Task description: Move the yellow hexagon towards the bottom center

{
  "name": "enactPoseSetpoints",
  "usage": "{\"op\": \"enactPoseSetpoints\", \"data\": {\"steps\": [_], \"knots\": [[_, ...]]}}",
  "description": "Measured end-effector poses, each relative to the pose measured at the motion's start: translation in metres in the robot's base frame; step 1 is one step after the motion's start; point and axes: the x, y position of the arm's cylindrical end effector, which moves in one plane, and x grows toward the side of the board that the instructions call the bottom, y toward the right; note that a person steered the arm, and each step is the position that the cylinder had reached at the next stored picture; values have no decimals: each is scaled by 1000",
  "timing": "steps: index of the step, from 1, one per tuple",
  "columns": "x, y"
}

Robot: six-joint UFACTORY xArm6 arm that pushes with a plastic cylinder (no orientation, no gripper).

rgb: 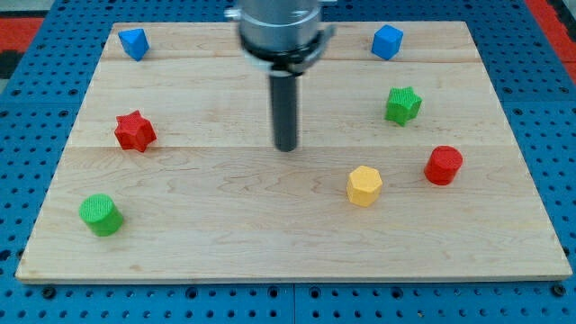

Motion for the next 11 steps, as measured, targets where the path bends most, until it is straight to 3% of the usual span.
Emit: {"op": "enactPoseSetpoints", "data": {"steps": [2, 3, 4, 5, 6, 7, 10, 11], "knots": [[-1, 99], [5, 125], [40, 122], [82, 100], [84, -13], [74, 25], [15, -52], [53, -65]]}}
